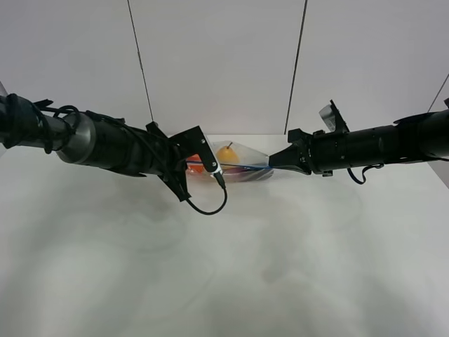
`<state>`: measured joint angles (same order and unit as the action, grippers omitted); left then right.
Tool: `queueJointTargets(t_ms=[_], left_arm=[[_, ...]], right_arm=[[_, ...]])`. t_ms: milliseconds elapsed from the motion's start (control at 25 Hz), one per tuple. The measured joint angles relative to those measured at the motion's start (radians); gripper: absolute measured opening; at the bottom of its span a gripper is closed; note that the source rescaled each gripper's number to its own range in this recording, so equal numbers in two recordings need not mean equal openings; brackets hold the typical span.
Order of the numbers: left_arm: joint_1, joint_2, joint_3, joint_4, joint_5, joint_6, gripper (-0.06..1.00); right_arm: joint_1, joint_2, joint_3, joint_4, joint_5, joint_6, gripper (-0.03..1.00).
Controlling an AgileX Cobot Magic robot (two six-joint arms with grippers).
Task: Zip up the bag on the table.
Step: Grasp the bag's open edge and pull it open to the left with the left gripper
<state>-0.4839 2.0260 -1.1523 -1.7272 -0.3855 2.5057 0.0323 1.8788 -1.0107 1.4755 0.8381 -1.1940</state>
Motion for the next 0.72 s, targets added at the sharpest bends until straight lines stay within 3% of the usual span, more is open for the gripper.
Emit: queueJointTargets(t_ms=[520,720], left_arm=[[0.138,-0.005,0.016,0.0,-0.045,0.003,0.0],[0.177,-0.005,0.016,0.0,0.005,0.004,0.0]], right_arm=[[0.002,0.0,0.0,-0.037,-0.023,0.001,0.0],[0.011,0.0,0.0,-0.034,-0.019,0.001,0.0]])
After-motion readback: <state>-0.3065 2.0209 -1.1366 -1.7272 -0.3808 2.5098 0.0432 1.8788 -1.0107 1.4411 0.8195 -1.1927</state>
